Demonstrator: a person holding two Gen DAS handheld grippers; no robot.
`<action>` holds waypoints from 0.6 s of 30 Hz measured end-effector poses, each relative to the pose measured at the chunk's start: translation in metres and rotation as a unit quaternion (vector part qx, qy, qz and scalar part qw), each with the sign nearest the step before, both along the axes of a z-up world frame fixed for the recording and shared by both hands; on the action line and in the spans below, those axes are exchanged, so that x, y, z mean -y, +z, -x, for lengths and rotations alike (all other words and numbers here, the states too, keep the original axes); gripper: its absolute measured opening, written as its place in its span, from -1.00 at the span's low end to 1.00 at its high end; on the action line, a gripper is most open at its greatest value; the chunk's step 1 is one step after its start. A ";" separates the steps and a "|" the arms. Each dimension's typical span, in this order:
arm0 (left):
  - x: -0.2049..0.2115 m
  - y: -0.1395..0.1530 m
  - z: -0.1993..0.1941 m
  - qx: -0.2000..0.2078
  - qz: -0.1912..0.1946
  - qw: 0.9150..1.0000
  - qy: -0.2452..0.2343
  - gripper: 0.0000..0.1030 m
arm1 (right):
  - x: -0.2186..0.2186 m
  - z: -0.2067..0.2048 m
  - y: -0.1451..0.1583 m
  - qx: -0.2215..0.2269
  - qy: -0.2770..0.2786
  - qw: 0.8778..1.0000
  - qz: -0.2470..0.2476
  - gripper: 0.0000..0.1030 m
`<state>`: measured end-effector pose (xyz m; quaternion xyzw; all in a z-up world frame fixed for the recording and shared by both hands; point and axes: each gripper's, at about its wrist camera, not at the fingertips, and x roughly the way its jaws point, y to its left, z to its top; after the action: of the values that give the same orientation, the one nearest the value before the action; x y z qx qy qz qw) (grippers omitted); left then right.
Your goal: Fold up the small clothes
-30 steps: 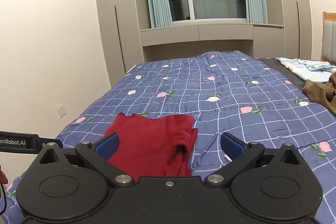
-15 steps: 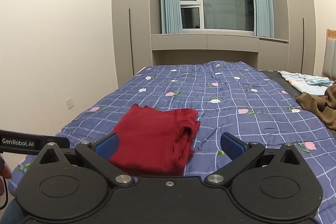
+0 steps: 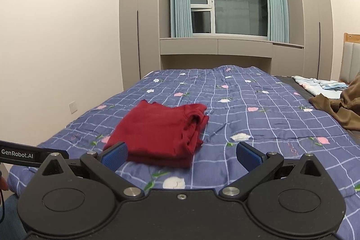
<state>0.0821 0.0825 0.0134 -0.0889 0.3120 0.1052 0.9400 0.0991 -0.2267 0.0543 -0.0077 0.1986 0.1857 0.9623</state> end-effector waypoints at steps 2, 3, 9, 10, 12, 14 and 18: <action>0.000 -0.003 0.002 -0.001 -0.001 1.000 0.000 0.99 | 0.001 0.002 -0.004 -0.004 0.001 1.000 0.000 0.99; 0.000 -0.004 0.003 -0.001 0.000 1.000 0.000 0.99 | 0.001 0.003 -0.006 -0.004 0.001 1.000 0.000 0.99; 0.001 -0.010 0.006 -0.003 0.000 1.000 0.002 0.99 | 0.000 0.003 -0.013 -0.007 0.004 1.000 0.000 0.99; 0.001 -0.011 0.006 -0.004 -0.001 1.000 0.002 0.99 | 0.000 0.003 -0.014 -0.007 0.004 1.000 -0.001 0.99; 0.001 -0.012 0.005 -0.005 -0.002 1.000 0.001 0.99 | 0.000 0.003 -0.015 -0.008 0.005 1.000 -0.001 0.99; 0.001 -0.012 0.005 -0.006 -0.002 1.000 0.001 0.99 | 0.000 0.003 -0.017 -0.010 0.005 1.000 0.000 0.99; 0.001 -0.014 0.005 -0.008 -0.001 1.000 0.001 0.99 | 0.000 0.002 -0.020 -0.015 0.005 1.000 0.000 0.99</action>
<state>0.0774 0.0818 -0.0005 -0.0872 0.3190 0.1076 0.9376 0.0975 -0.2268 0.0348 -0.0057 0.2126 0.1903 0.9584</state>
